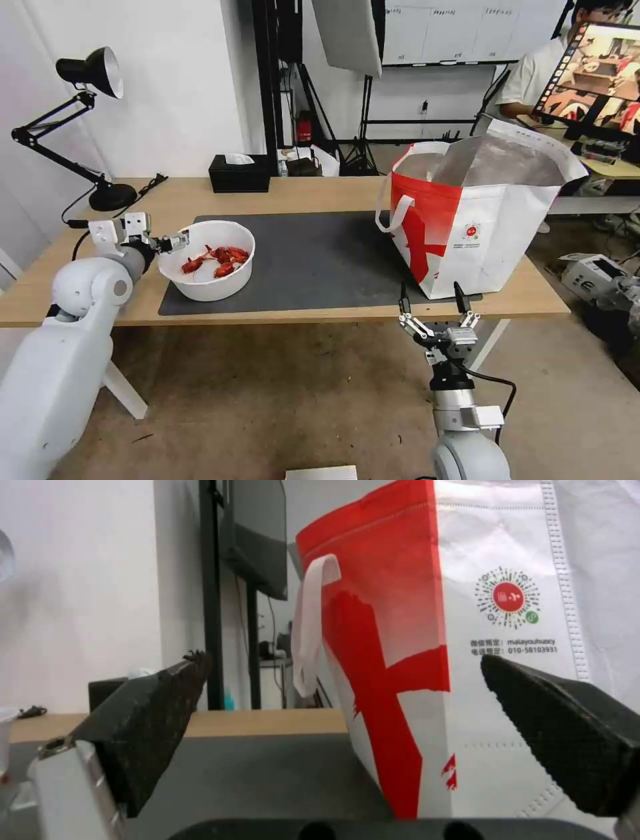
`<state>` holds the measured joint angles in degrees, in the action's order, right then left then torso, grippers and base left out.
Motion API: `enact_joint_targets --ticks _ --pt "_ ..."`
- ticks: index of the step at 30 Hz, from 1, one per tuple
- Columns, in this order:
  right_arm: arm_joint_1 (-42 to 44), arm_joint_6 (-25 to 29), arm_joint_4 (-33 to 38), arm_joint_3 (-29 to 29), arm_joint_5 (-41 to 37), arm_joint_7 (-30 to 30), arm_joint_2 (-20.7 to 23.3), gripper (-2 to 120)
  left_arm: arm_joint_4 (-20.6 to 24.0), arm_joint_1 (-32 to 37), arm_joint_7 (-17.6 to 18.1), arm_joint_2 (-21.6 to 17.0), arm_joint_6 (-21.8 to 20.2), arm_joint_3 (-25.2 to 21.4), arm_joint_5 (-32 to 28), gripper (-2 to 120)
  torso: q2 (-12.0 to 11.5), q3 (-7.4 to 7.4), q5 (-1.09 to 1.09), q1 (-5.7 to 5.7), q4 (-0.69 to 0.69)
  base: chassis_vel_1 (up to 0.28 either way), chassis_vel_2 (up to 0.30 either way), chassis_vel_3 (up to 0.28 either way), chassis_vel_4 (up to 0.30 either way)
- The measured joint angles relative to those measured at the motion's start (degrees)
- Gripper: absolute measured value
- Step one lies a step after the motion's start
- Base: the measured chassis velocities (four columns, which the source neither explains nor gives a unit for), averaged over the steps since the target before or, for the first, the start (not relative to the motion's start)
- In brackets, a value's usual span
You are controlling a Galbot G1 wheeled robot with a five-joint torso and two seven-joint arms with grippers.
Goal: Pick up the trash from the table and place it into the takeout bag.
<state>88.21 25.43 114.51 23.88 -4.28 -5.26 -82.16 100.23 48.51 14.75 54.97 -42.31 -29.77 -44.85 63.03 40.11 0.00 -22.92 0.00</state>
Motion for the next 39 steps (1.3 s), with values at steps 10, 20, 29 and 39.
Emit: enact_joint_targets --ticks 10,20,29,39 --pt "0.0 0.0 -0.1 -0.2 0.1 0.0 -0.1 100 -1.7 0.1 0.0 0.2 0.1 0.1 0.1 100 0.0 0.0 0.0 0.0 0.0 0.0 0.0 0.0 0.0" --pt "0.1 0.1 -0.1 -0.2 0.2 0.0 -0.1 100 -2.6 0.2 0.1 0.6 0.1 0.4 0.2 100 0.0 0.0 0.0 0.0 0.0 0.0 0.0 0.0 0.0" --pt "0.1 0.1 -0.1 -0.2 0.3 0.0 -0.2 100 -3.4 0.3 0.2 0.8 0.2 0.4 0.4 83 0.0 0.0 0.01 0.01 0.0 0.0 0.0 0.0 0.0" --pt "-0.2 0.2 -0.1 0.0 0.3 -0.2 -0.3 100 -3.9 0.2 0.3 1.1 0.3 0.4 0.4 48 0.0 0.0 0.0 0.01 0.0 0.0 0.0 0.0 0.0"
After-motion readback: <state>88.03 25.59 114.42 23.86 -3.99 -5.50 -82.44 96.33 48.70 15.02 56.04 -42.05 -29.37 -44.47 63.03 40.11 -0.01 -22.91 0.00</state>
